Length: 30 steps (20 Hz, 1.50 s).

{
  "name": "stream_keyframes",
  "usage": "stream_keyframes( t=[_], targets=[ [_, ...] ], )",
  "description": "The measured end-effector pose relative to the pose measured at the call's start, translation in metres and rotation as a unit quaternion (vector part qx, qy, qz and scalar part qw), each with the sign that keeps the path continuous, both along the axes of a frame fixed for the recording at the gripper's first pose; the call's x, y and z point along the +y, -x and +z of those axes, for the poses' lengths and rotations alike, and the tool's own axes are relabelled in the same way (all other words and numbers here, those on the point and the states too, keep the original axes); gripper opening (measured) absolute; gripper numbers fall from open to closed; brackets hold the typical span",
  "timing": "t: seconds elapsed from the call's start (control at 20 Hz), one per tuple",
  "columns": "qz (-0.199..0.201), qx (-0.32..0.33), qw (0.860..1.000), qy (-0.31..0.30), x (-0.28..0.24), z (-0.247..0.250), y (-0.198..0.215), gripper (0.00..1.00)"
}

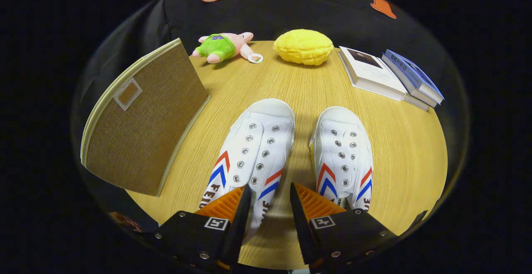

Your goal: Open the storage box then place both shoes into the box .Put the left shoe in first, then the right shoe, with the right side of both shoes facing outward in a uniform manner.

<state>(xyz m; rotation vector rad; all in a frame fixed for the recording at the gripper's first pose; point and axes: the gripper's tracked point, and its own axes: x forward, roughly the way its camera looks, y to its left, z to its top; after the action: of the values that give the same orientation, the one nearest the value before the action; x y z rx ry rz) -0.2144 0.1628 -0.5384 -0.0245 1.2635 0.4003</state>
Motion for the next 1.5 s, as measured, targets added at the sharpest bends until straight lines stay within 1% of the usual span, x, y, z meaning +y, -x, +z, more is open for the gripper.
stream_keyframes(
  t=[0.1, 0.2, 0.25, 0.35, 0.4, 0.45, 0.5, 0.55, 0.65, 0.7, 0.85, 1.05, 1.3, 1.5],
  targets=[
    [0.004, 0.019, 0.999, -0.029, 0.006, -0.002, 0.002, 0.57],
    [-0.009, 0.052, 0.997, -0.063, 0.012, -0.002, 0.005, 0.45],
    [-0.026, 0.063, 0.995, -0.067, 0.012, -0.002, 0.005, 0.29],
    [-0.067, 0.077, 0.992, -0.074, 0.012, -0.002, 0.007, 0.19],
    [-0.084, 0.083, 0.99, -0.08, 0.012, -0.002, 0.006, 0.17],
    [-0.104, 0.092, 0.987, -0.086, 0.012, -0.001, 0.007, 0.12],
    [-0.117, 0.101, 0.984, -0.092, 0.013, 0.001, 0.007, 0.09],
    [-0.122, 0.111, 0.981, -0.1, 0.012, 0.003, 0.007, 0.05],
    [-0.14, 0.123, 0.977, -0.107, 0.014, 0.007, 0.006, 0.04],
    [-0.142, 0.119, 0.977, -0.109, 0.016, 0.011, 0.003, 0.04],
    [-0.13, 0.114, 0.978, -0.118, 0.025, 0.024, 0.002, 0.04],
    [-0.143, 0.114, 0.97, -0.157, 0.041, 0.05, -0.007, 0.03],
    [-0.136, 0.073, 0.973, -0.169, 0.051, 0.103, -0.039, 0.03],
    [-0.116, 0.033, 0.973, -0.196, 0.074, 0.156, -0.07, 0.03]
  ],
)
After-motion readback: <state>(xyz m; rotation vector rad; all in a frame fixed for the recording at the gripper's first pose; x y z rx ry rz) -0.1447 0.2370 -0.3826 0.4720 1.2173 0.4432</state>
